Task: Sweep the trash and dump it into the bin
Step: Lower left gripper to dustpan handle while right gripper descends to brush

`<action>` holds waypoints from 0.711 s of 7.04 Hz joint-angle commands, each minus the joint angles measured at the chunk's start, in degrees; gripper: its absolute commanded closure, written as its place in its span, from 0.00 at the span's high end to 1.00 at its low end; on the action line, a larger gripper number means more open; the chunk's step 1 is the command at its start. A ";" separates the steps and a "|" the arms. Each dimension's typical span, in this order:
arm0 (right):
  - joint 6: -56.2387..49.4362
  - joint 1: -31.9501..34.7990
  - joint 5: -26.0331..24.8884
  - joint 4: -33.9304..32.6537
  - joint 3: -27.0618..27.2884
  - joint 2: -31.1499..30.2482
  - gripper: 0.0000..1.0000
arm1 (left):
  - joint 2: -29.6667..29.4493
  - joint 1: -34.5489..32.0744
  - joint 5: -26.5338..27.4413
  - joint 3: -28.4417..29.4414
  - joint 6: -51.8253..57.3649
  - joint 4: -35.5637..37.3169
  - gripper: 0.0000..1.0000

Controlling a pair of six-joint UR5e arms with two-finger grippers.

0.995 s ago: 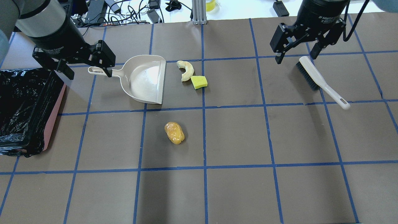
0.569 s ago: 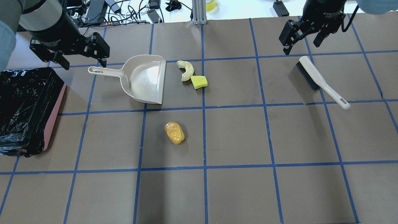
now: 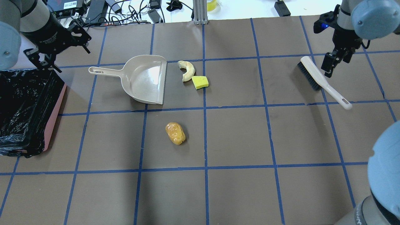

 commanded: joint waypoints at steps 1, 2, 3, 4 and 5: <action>-9.23 -4.93 0.10 -4.28 7.64 1.94 1.00 | -3.96 2.19 0.80 -5.09 -11.57 11.74 1.00; -9.07 -4.95 0.19 -4.89 7.85 1.94 0.99 | -6.94 2.20 0.90 -5.11 -13.87 12.58 1.00; -8.89 -5.03 0.28 -4.02 7.76 1.85 0.96 | -10.71 2.20 0.81 -4.50 -19.46 17.81 1.00; -8.54 -5.03 0.20 -3.58 8.11 1.50 0.90 | -14.66 2.20 0.55 -3.01 -24.22 21.87 1.00; -8.11 -5.04 0.54 -2.53 8.20 1.15 0.87 | -18.18 2.20 0.63 -0.22 -25.22 22.60 1.00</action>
